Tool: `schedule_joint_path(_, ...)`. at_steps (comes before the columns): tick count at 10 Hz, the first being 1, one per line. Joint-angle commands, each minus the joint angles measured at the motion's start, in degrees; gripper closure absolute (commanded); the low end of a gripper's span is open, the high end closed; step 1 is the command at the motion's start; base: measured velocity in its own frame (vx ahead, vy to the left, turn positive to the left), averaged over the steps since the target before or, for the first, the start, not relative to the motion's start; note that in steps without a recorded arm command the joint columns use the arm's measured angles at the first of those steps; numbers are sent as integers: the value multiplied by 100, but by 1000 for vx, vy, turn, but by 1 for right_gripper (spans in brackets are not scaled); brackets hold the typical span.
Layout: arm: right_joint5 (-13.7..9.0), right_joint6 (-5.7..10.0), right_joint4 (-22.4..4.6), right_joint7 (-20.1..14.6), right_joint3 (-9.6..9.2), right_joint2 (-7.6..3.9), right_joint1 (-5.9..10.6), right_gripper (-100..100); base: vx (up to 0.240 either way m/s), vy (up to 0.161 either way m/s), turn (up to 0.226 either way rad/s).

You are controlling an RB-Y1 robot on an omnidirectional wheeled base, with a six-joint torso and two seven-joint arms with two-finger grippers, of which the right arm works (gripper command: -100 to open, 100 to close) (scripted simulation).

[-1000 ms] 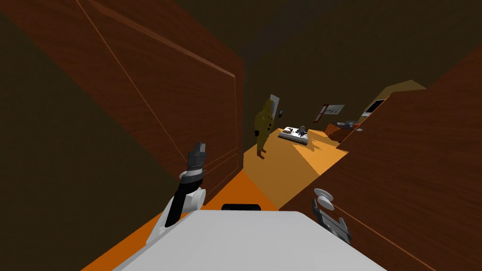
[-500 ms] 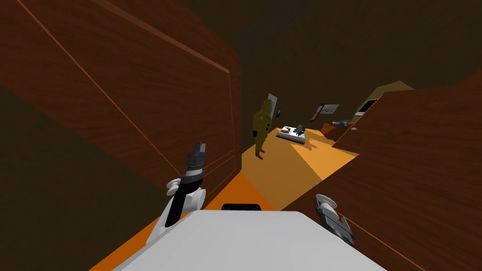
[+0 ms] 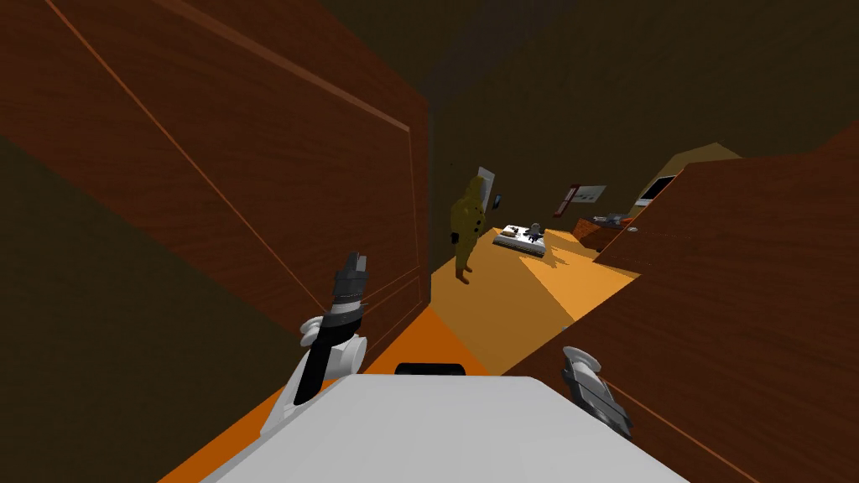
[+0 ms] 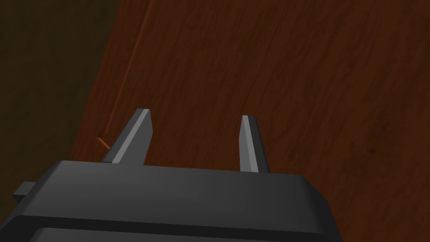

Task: Pull the door open

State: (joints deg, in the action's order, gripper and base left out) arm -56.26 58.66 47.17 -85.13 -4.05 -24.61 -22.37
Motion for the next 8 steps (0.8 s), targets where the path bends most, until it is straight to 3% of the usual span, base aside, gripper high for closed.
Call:
schedule_joint_path(1,-6,12,2,-6,9,-1,-3,100,0,0,0)
schedule_joint_path(8,377,160,234,-230,-481,-147,-147,100,-191,56,45)
